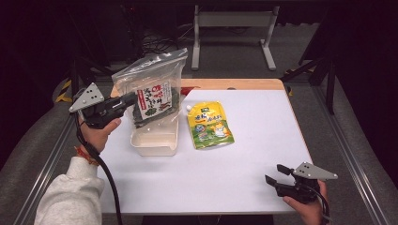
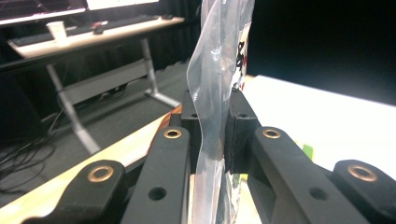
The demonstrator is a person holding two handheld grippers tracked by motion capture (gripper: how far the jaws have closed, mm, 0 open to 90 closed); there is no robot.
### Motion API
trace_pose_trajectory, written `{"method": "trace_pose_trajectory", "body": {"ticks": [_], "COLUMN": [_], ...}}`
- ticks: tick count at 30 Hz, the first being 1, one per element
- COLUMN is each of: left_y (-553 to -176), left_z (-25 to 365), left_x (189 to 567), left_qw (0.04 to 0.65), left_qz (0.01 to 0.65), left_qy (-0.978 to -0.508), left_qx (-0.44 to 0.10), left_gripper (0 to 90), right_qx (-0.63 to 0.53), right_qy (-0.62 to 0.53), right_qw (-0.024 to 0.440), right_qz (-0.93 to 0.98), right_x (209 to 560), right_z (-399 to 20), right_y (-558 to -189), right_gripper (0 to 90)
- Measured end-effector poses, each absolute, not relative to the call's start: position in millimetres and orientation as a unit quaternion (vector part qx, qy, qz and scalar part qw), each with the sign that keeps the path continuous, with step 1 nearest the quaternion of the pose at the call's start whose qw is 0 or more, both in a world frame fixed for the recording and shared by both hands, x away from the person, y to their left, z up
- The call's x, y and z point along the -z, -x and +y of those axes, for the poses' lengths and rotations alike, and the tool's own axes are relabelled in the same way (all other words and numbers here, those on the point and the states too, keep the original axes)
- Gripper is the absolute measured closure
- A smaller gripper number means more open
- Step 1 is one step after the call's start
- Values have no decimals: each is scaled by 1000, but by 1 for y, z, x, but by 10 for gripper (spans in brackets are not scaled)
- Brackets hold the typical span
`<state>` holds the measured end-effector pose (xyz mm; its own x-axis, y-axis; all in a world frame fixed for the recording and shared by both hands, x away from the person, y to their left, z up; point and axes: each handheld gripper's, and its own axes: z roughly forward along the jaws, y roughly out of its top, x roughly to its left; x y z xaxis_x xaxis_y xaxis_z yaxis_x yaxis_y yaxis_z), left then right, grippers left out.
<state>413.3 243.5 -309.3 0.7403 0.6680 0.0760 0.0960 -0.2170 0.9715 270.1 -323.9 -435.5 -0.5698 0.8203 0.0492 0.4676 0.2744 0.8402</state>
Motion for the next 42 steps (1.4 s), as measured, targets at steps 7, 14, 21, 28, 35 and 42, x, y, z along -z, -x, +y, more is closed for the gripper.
{"method": "trace_pose_trajectory", "body": {"ticks": [7, 14, 21, 28, 35, 42], "left_y": [-417, -424, -439, -447, -448, -444], "left_z": [245, 230, 217, 224, 220, 211], "left_x": [316, 321, 328, 329, 348, 354], "left_qw": [563, 566, 575, 605, 622, 553], "left_qz": [263, 259, 273, 291, 284, 267], "left_qy": [-739, -738, -726, -693, -690, -750], "left_qx": [-261, -262, -261, -264, -236, -245], "left_gripper": [812, 811, 812, 811, 794, 725], "right_qx": [-436, -434, -431, -431, -429, -422], "right_qy": [-411, -407, -406, -405, -403, -402], "right_qw": [201, 200, 198, 197, 196, 194], "right_qz": [775, 778, 781, 782, 784, 789], "right_x": [434, 435, 436, 437, 437, 439], "right_z": [-319, -319, -317, -317, -316, -316], "right_y": [-269, -269, -269, -269, -269, -269], "right_gripper": [358, 356, 356, 355, 351, 343]}}
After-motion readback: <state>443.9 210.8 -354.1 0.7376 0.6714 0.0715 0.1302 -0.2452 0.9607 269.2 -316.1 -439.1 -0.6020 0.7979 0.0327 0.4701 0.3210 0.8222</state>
